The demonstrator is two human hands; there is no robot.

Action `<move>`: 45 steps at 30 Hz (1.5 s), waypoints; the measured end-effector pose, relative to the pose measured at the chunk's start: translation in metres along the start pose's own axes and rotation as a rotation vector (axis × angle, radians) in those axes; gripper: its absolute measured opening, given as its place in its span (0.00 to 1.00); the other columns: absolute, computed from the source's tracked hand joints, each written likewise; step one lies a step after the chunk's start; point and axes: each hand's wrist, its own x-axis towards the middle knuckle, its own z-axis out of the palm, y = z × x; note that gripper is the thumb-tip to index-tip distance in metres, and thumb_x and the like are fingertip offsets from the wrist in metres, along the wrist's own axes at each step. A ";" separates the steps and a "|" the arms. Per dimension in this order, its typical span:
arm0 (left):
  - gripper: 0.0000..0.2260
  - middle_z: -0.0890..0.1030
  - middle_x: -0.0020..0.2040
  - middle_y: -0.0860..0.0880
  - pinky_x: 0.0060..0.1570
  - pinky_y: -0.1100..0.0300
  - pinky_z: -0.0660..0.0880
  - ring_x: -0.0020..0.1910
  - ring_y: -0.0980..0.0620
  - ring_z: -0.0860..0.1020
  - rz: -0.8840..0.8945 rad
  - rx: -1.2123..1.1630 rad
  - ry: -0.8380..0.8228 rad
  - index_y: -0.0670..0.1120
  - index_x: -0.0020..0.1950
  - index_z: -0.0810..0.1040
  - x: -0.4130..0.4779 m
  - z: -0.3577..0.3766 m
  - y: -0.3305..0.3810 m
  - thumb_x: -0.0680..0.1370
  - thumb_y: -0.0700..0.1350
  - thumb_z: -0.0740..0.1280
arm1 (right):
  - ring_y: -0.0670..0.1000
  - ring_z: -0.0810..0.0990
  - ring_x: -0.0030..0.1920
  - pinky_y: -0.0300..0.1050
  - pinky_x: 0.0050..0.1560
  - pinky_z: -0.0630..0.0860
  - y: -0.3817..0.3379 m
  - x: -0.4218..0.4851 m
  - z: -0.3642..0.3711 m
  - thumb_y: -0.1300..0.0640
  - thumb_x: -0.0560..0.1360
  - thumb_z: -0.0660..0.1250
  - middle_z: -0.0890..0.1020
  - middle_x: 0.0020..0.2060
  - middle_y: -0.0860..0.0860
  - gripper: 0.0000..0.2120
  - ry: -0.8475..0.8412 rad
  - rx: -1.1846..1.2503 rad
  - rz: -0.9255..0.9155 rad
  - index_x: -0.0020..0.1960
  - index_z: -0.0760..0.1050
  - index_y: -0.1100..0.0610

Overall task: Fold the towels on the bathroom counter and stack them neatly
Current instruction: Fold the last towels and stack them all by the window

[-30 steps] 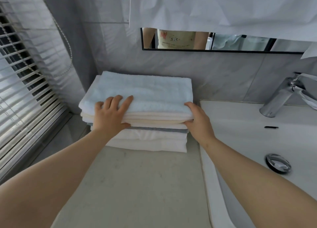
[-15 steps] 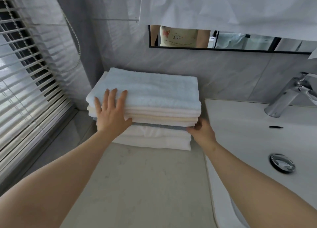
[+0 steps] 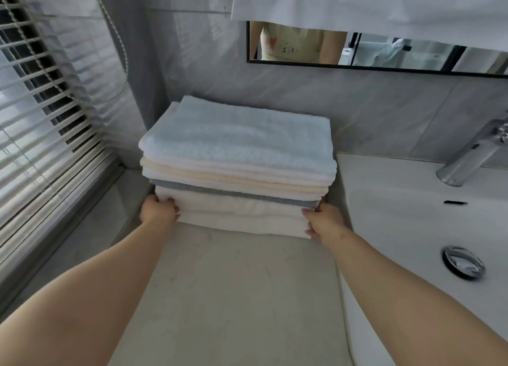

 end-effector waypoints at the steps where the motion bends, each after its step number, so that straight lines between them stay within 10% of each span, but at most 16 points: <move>1: 0.12 0.76 0.48 0.40 0.39 0.54 0.77 0.33 0.49 0.74 -0.017 -0.017 0.014 0.36 0.64 0.71 0.004 -0.001 0.002 0.80 0.36 0.60 | 0.53 0.73 0.43 0.38 0.26 0.77 -0.001 0.002 -0.001 0.62 0.77 0.65 0.75 0.45 0.54 0.09 0.001 0.006 0.014 0.57 0.73 0.61; 9: 0.14 0.76 0.61 0.38 0.50 0.54 0.76 0.50 0.42 0.77 -0.059 -0.105 0.063 0.38 0.65 0.72 0.017 0.008 0.001 0.79 0.38 0.61 | 0.50 0.73 0.35 0.40 0.28 0.79 0.006 0.001 0.000 0.64 0.78 0.64 0.73 0.40 0.53 0.01 -0.007 0.112 0.037 0.49 0.72 0.61; 13: 0.17 0.68 0.70 0.48 0.63 0.62 0.63 0.69 0.47 0.66 0.127 0.654 0.058 0.48 0.71 0.64 0.004 0.015 0.005 0.82 0.48 0.53 | 0.49 0.72 0.35 0.40 0.34 0.77 0.011 -0.004 -0.002 0.63 0.78 0.63 0.73 0.39 0.53 0.04 -0.022 0.075 0.001 0.44 0.71 0.58; 17: 0.17 0.71 0.68 0.45 0.54 0.60 0.73 0.62 0.47 0.73 -0.138 0.022 0.072 0.47 0.69 0.66 0.038 0.018 -0.004 0.80 0.45 0.56 | 0.50 0.71 0.32 0.46 0.37 0.76 0.014 -0.002 -0.001 0.63 0.78 0.63 0.74 0.40 0.58 0.12 0.051 -0.030 -0.042 0.36 0.69 0.55; 21: 0.19 0.66 0.70 0.45 0.61 0.59 0.68 0.71 0.46 0.64 0.102 0.647 0.094 0.45 0.71 0.62 0.029 0.028 -0.018 0.81 0.49 0.55 | 0.49 0.74 0.34 0.42 0.32 0.75 0.025 -0.006 0.006 0.63 0.78 0.63 0.74 0.47 0.55 0.04 0.012 0.131 0.053 0.50 0.69 0.56; 24: 0.21 0.67 0.70 0.41 0.45 0.58 0.71 0.68 0.41 0.68 -0.207 -0.210 0.063 0.42 0.73 0.61 0.020 0.024 -0.017 0.83 0.51 0.50 | 0.50 0.75 0.36 0.40 0.33 0.78 0.034 0.002 0.010 0.72 0.74 0.64 0.74 0.45 0.55 0.19 -0.034 0.196 0.087 0.61 0.67 0.57; 28: 0.20 0.71 0.64 0.42 0.58 0.48 0.73 0.59 0.42 0.74 -0.181 -0.193 0.013 0.44 0.72 0.61 0.020 0.020 -0.016 0.82 0.52 0.53 | 0.49 0.75 0.31 0.31 0.24 0.75 0.034 0.014 0.012 0.73 0.74 0.61 0.75 0.36 0.53 0.08 0.167 0.102 0.084 0.43 0.72 0.61; 36: 0.18 0.71 0.60 0.44 0.45 0.52 0.75 0.38 0.49 0.71 -0.282 -0.312 -0.047 0.48 0.70 0.67 0.012 0.017 -0.006 0.81 0.50 0.57 | 0.55 0.77 0.38 0.44 0.38 0.78 0.029 0.008 0.025 0.69 0.72 0.61 0.76 0.35 0.53 0.11 0.301 0.166 0.060 0.37 0.70 0.56; 38: 0.19 0.68 0.65 0.45 0.52 0.49 0.73 0.46 0.46 0.72 -0.372 -0.466 -0.092 0.49 0.71 0.64 0.000 0.021 -0.001 0.81 0.51 0.56 | 0.52 0.75 0.36 0.48 0.42 0.75 0.019 -0.008 0.030 0.63 0.68 0.62 0.75 0.37 0.53 0.03 0.269 0.306 0.054 0.40 0.69 0.57; 41: 0.32 0.57 0.76 0.46 0.65 0.35 0.63 0.71 0.38 0.61 -0.497 -0.736 -0.151 0.53 0.76 0.53 -0.029 0.033 0.010 0.76 0.63 0.59 | 0.53 0.75 0.48 0.51 0.54 0.73 0.004 -0.024 0.042 0.55 0.60 0.64 0.75 0.50 0.52 0.21 0.166 0.562 0.032 0.53 0.69 0.51; 45: 0.45 0.55 0.76 0.47 0.63 0.26 0.57 0.73 0.35 0.56 -0.597 -0.841 -0.153 0.59 0.76 0.50 -0.050 0.056 0.025 0.66 0.72 0.65 | 0.50 0.70 0.56 0.56 0.58 0.69 -0.017 -0.031 0.048 0.55 0.70 0.65 0.72 0.56 0.44 0.21 0.107 0.768 0.066 0.61 0.67 0.45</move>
